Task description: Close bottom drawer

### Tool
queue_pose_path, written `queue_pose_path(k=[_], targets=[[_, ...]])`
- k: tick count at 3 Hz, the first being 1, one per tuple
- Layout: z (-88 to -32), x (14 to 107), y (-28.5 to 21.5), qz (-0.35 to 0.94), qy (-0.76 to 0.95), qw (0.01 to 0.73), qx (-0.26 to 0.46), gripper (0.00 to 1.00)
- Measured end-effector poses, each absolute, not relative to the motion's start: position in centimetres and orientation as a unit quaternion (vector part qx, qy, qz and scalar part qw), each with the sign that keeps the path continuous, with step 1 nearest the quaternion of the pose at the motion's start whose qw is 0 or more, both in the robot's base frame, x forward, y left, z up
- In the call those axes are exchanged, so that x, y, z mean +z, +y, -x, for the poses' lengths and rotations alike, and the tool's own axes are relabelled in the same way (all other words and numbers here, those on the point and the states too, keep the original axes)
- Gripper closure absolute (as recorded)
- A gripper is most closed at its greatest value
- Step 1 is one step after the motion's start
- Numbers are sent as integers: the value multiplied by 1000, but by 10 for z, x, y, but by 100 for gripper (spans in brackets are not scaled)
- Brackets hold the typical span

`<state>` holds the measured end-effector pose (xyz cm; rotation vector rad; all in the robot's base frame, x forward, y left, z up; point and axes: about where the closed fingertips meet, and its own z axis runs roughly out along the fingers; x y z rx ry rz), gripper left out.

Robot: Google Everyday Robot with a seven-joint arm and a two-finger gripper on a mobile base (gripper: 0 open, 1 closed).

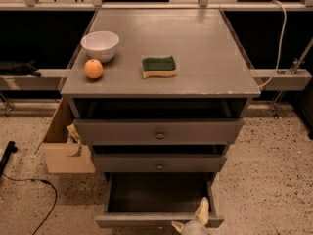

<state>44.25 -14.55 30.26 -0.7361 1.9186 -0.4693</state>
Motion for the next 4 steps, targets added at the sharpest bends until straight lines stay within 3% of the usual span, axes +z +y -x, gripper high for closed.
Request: queue_pose_path(k=[1,4], targets=[[-460,297,-155,352,761,478,-262,0],[-462,300,-157,416,729,466,-280,0]])
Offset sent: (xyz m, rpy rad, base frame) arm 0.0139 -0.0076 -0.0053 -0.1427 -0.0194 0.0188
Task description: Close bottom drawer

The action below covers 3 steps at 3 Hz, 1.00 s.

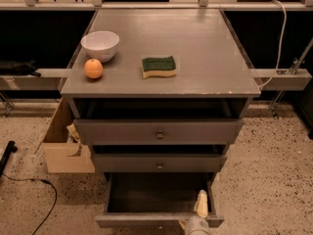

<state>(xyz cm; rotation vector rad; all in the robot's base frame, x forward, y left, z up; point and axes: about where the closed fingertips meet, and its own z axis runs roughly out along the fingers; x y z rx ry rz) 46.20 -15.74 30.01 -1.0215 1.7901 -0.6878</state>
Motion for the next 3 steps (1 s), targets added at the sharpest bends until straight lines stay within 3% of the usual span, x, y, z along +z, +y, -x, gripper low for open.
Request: queue_pose_path(k=[1,3], targets=[[-458,288,-152,443,725,447,-281,0],[-458,287,-151,445,724,446,-281,39]])
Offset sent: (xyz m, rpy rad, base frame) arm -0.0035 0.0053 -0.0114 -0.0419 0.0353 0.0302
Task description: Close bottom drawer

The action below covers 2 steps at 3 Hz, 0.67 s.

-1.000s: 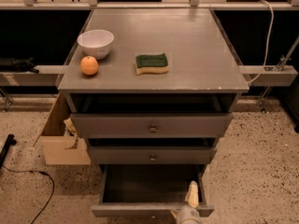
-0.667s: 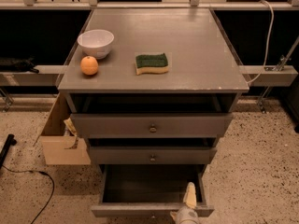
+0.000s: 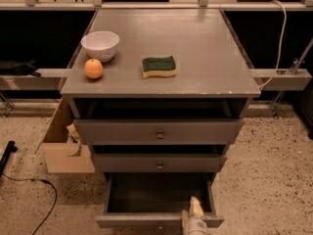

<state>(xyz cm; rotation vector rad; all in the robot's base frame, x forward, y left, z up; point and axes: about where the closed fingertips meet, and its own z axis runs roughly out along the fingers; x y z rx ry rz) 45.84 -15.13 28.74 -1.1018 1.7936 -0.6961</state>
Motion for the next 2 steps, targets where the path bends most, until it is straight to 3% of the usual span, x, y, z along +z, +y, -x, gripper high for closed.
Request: queue_pose_path(k=[2], targets=[[-459,287,-156,469,712,433,-292,86]])
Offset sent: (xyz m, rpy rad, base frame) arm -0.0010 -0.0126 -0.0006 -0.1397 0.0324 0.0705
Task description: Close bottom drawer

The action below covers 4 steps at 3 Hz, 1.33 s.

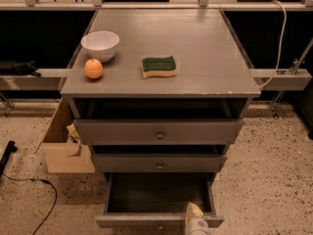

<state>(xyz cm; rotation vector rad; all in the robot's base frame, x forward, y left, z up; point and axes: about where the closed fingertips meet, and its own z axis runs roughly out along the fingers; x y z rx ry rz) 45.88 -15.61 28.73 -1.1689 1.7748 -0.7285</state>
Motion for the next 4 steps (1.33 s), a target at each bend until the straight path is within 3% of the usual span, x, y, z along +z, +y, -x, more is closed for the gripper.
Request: queue_pose_path(k=[1,4], targets=[[-458,286,-161,508,698,410,-294,100],[-457,289,-181,565,688,371,-264,100]])
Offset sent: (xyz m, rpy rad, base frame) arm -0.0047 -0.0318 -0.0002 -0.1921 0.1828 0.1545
